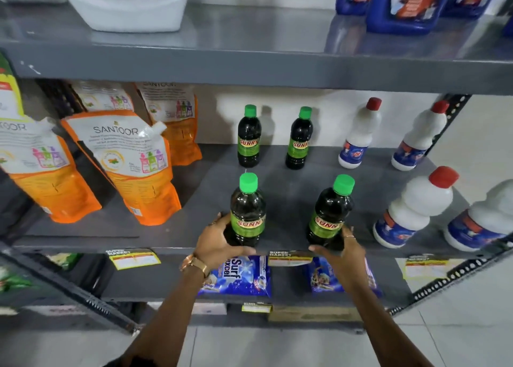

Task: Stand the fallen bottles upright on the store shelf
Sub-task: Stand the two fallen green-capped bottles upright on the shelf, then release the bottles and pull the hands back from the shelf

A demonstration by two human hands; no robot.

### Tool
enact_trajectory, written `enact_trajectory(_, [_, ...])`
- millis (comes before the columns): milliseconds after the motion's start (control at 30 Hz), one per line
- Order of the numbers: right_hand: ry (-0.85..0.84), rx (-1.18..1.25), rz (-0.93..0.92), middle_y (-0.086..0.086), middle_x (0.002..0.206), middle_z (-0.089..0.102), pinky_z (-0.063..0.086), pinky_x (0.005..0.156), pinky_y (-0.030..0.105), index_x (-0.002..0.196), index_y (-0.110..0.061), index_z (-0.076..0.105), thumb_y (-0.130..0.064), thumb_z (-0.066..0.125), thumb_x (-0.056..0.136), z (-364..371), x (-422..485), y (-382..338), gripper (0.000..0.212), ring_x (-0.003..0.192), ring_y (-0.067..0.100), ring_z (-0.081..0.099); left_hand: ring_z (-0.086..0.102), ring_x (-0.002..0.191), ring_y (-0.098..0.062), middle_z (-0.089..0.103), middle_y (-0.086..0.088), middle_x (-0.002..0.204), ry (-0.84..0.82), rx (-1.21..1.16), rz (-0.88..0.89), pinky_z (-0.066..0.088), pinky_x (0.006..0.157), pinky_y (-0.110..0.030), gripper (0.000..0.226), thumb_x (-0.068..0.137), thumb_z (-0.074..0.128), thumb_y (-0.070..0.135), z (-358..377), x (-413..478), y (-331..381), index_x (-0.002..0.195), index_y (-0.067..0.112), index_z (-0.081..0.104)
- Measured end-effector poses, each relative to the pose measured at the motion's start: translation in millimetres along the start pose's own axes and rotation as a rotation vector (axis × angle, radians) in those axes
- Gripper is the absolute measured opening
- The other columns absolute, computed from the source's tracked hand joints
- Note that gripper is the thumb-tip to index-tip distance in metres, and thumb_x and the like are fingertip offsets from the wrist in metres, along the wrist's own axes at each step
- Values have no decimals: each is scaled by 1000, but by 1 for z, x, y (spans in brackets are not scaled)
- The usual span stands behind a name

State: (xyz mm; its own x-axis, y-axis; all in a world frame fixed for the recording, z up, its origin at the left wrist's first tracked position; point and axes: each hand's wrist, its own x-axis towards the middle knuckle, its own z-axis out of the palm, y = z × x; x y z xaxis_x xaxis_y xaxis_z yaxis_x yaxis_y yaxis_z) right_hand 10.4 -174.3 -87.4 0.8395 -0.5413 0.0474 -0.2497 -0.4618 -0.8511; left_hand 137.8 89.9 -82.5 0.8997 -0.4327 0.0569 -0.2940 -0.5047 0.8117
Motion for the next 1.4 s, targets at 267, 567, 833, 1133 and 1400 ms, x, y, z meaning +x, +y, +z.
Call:
enact_trajectory(267, [-91, -28, -116, 5, 113, 64, 42, 82, 24, 126, -13, 52, -37, 85, 61, -9, 9, 5, 76, 99, 17, 57, 63, 89, 4, 71, 14, 94, 3, -20, -63, 46, 76, -13, 71, 36, 88, 51, -6, 0, 8, 98, 26, 66])
enact_trajectory(567, [-150, -9, -177, -3, 106, 63, 39, 72, 8, 117, -19, 57, -40, 84, 63, -11, 11, 11, 65, 94, 11, 58, 61, 85, 9, 63, 42, 83, 18, 10, -48, 42, 70, -1, 58, 45, 94, 24, -3, -5, 16, 91, 36, 59])
enact_trajectory(833, [-120, -49, -196, 0, 108, 64, 49, 81, 25, 118, -18, 57, -43, 85, 60, -8, 13, 14, 70, 97, 16, 61, 61, 87, 8, 68, 26, 86, 16, -37, -74, 44, 73, -10, 66, 37, 90, 46, 0, -5, 12, 95, 36, 58])
enact_trajectory(1133, [-175, 56, -168, -2, 146, 44, 37, 109, 41, 146, -24, 31, -56, 80, 59, -16, 7, 18, 105, 135, 19, 40, 44, 124, -18, 48, 2, 135, 221, -38, -117, 36, 102, -37, 115, 49, 86, 51, 22, -28, 10, 141, 26, 22])
enact_trajectory(1400, [449, 109, -319, 18, 127, 43, 35, 100, 32, 121, -7, 46, -52, 72, 65, -79, -19, 67, 77, 118, 21, 39, 21, 138, -25, 26, -13, 149, 396, 244, 114, 33, 107, -44, 79, 84, 42, 67, 155, -106, 55, 138, 10, 28])
